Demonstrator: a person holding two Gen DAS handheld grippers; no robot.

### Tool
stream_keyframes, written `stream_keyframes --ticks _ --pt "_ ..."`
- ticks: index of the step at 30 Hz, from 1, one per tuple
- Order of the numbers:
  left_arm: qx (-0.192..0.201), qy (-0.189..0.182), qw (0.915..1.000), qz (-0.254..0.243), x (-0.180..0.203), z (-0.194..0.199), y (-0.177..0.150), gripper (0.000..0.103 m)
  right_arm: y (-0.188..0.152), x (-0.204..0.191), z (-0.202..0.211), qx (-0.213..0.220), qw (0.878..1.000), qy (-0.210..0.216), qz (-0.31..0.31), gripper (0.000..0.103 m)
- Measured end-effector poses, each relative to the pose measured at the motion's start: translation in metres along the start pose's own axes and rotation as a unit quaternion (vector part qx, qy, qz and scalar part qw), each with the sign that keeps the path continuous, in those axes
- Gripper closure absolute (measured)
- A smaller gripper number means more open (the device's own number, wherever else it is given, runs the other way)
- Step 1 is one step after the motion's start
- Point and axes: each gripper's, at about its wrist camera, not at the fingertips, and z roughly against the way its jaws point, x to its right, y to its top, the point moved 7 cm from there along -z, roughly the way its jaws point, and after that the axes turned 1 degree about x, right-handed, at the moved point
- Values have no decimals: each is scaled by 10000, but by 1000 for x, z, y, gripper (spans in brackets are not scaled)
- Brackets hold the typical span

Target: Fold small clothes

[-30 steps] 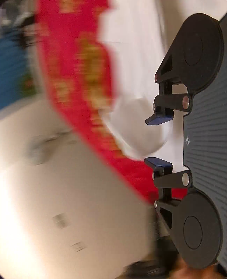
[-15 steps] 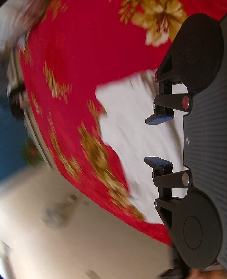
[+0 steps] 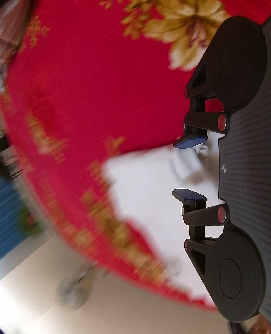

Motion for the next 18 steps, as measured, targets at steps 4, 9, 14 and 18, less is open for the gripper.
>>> stream_keyframes --ticks 4,9,14,18 --pt "186 -571 9981 121 12 1 7 92 -11 18 -7 -193 9980 -591 -104 54" --pt "-1005 -376 9941 -182 19 -49 -32 86 -16 20 13 -85 9940 -1089 -11 57" --pt "-352 -598 9976 -88 25 -24 -13 81 14 9 37 881 9926 -834 37 57" --pt "-795 -333 9960 -237 23 -48 -28 83 12 -8 2 481 9984 37 289 53"
